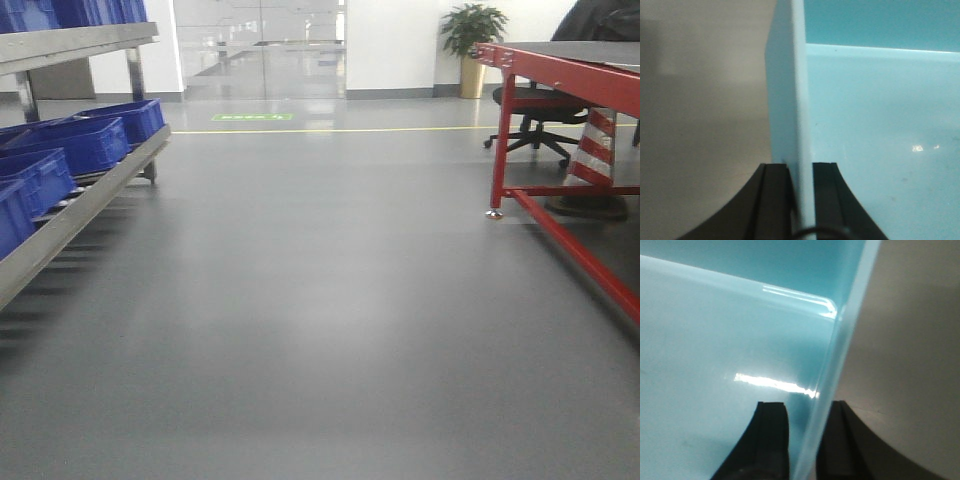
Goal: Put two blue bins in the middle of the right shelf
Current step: 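Drive the base along the aisle to the next shelf carrying the bin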
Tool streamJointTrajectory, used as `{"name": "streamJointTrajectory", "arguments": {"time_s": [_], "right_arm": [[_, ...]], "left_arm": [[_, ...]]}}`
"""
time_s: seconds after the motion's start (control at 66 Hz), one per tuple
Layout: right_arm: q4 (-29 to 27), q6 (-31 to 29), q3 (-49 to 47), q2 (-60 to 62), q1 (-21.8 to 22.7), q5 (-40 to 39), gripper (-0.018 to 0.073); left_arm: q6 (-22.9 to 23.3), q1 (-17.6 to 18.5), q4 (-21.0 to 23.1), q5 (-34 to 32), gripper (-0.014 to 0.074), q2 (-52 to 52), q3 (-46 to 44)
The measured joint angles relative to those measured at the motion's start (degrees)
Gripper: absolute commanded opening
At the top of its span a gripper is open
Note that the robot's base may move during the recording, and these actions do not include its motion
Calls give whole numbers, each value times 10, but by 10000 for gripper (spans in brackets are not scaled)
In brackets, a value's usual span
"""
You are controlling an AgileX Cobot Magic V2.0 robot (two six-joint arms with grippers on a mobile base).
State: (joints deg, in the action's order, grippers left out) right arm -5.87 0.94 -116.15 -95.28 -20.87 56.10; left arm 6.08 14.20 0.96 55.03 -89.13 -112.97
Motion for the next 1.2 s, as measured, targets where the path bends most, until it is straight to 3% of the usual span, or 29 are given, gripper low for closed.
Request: {"name": "streamJointTrajectory", "arguments": {"time_s": [1.196], "right_arm": [[0, 0, -1, 0, 0, 0, -151]], "left_arm": [[0, 0, 0, 0, -111, 0, 0]]}}
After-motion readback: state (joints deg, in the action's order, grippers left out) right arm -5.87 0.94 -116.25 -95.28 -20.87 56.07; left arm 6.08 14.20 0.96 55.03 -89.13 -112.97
